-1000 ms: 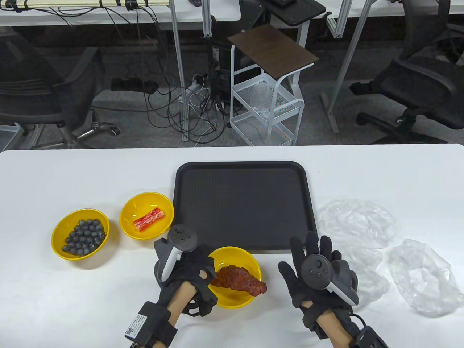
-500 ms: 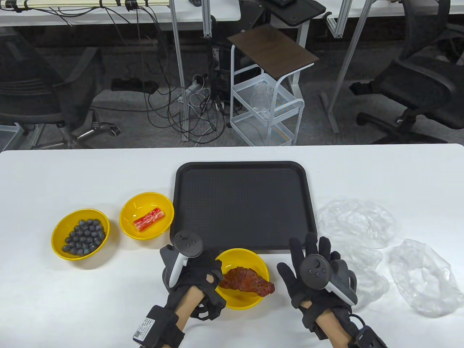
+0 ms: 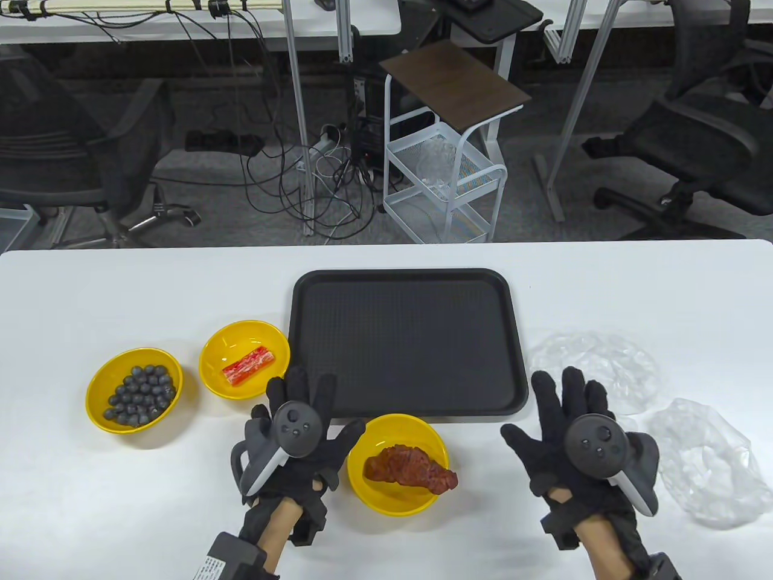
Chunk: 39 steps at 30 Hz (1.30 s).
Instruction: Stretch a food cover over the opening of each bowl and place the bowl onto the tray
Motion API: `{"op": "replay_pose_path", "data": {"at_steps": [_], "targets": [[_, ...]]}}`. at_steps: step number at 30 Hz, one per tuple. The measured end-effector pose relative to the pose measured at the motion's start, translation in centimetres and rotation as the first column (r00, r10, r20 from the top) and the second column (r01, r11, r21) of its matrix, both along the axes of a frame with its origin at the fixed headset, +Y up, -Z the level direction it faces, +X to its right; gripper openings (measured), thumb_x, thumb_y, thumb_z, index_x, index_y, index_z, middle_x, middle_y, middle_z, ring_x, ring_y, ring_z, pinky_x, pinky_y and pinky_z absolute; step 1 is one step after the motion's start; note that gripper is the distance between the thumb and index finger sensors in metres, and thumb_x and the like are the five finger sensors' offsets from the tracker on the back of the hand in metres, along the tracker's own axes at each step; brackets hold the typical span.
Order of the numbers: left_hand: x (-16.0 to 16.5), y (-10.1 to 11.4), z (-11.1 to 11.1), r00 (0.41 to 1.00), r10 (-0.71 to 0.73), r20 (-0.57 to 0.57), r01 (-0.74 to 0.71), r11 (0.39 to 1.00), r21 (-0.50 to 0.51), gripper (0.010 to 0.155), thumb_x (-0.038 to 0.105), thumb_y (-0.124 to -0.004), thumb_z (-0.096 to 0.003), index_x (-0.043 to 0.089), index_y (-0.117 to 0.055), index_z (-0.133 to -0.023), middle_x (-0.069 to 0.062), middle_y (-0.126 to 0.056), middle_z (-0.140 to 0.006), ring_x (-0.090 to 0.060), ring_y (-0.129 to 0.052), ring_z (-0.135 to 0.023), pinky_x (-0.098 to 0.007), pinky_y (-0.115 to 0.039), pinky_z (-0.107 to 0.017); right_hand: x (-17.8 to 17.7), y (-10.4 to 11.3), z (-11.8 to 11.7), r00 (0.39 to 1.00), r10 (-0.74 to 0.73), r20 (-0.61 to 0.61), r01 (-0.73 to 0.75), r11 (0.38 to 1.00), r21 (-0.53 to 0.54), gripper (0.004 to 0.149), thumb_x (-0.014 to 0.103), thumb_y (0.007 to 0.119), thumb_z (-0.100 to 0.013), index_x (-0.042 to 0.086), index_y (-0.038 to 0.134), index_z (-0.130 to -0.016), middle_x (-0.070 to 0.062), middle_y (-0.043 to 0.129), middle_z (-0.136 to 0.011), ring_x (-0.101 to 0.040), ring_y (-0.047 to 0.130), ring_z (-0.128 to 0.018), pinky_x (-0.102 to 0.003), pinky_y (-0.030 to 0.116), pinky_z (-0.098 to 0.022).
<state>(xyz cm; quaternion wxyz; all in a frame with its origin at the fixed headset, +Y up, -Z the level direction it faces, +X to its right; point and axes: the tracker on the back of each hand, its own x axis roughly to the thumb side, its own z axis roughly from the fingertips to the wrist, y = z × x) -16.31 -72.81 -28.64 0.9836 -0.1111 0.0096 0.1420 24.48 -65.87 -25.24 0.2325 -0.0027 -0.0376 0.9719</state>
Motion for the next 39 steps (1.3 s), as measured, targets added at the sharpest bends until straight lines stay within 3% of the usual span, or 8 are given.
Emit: {"op": "replay_pose_path", "data": {"at_steps": [4,7,10,13,21,31,37,39], "targets": [[-0.3,-1.5,-0.5,0.999,-0.031,-0.010,0.030,0.996,-0.088,0.093,0.090,-0.046,-0.0368,0.051,-0.010,-0.113,0.007,0.013,-0.121,-0.036,0.014,-0.112,-0.066,-0.001,-0.075,1.8,-0.2,0.0,0.987,0.123,0.104,-0.116,0.991,-0.072,0.098,0.056,0.090,-0.042,0.025,0.032,-0.115,-0.023,0.017,-0.117,-0.064,0.021,-0.100,-0.079,0.039,-0.063],[-0.4,-2.1,-0.6,0.998,-0.053,-0.024,0.048,0.987,-0.153,0.093,0.090,-0.044,-0.0366,0.050,-0.006,-0.112,0.007,0.017,-0.119,-0.036,0.018,-0.109,-0.065,0.001,-0.074,2.7,-1.5,-0.2,0.947,0.302,0.111,-0.271,0.935,-0.230,0.101,0.054,0.092,-0.041,0.023,0.030,-0.115,-0.023,0.019,-0.117,-0.061,0.024,-0.102,-0.074,0.044,-0.066],[-0.4,-2.2,-0.6,0.998,-0.045,-0.033,0.039,0.986,-0.160,0.094,0.089,-0.044,-0.0365,0.049,-0.005,-0.112,0.007,0.018,-0.118,-0.035,0.019,-0.108,-0.065,0.003,-0.073,3.3,-3.9,-0.5,0.944,0.318,0.093,-0.273,0.906,-0.324,0.099,0.046,0.096,-0.040,0.015,0.037,-0.114,-0.023,0.033,-0.117,-0.055,0.038,-0.103,-0.065,0.052,-0.068],[-0.4,-2.2,-0.5,0.998,-0.050,-0.036,0.044,0.987,-0.155,0.094,0.089,-0.044,-0.0366,0.049,-0.005,-0.112,0.007,0.018,-0.118,-0.035,0.020,-0.108,-0.064,0.003,-0.073,3.8,-5.7,-0.9,0.921,0.365,0.132,-0.309,0.895,-0.321,0.085,0.039,0.097,-0.039,0.010,0.055,-0.108,-0.021,0.059,-0.109,-0.048,0.067,-0.095,-0.054,0.069,-0.062],[-0.4,-2.1,-0.4,0.996,-0.075,-0.040,0.068,0.986,-0.155,0.093,0.089,-0.043,-0.0365,0.049,-0.004,-0.111,0.007,0.020,-0.117,-0.032,0.023,-0.106,-0.062,0.007,-0.071,4.2,-6.6,-1.5,0.882,0.419,0.215,-0.381,0.904,-0.196,0.048,0.026,0.098,-0.037,0.018,0.091,-0.084,-0.011,0.098,-0.080,-0.033,0.106,-0.064,-0.040,0.093,-0.042],[-1.2,-1.9,-0.6,0.993,-0.088,-0.074,0.074,0.982,-0.173,0.094,0.089,-0.037,-0.0350,0.047,-0.003,-0.112,0.008,0.022,-0.115,-0.030,0.028,-0.104,-0.060,0.011,-0.069,3.0,-1.4,-0.2,0.951,0.193,0.243,-0.225,0.968,0.110,0.044,0.026,0.097,-0.038,0.019,0.093,-0.081,-0.011,0.102,-0.072,-0.031,0.110,-0.054,-0.038,0.095,-0.035],[-1.2,-0.7,-0.2,0.988,0.146,-0.046,-0.149,0.988,-0.049,0.096,0.087,-0.041,-0.0356,0.040,-0.025,-0.118,0.001,-0.002,-0.126,-0.034,0.005,-0.115,-0.061,-0.010,-0.080,0.9,1.7,0.4,0.979,0.107,0.175,-0.151,0.953,0.264,0.043,0.026,0.096,-0.039,0.019,0.092,-0.081,-0.010,0.102,-0.073,-0.030,0.109,-0.056,-0.038,0.095,-0.036],[-1.1,0.0,0.0,0.977,0.211,-0.030,-0.210,0.977,0.025,0.096,0.085,-0.046,-0.0365,0.034,-0.038,-0.118,-0.003,-0.020,-0.128,-0.037,-0.017,-0.120,-0.062,-0.028,-0.083,0.0,2.4,0.5,0.987,0.073,0.143,-0.115,0.942,0.316,0.043,0.027,0.096,-0.039,0.019,0.091,-0.082,-0.010,0.102,-0.073,-0.030,0.109,-0.056,-0.038,0.095,-0.037]]}}
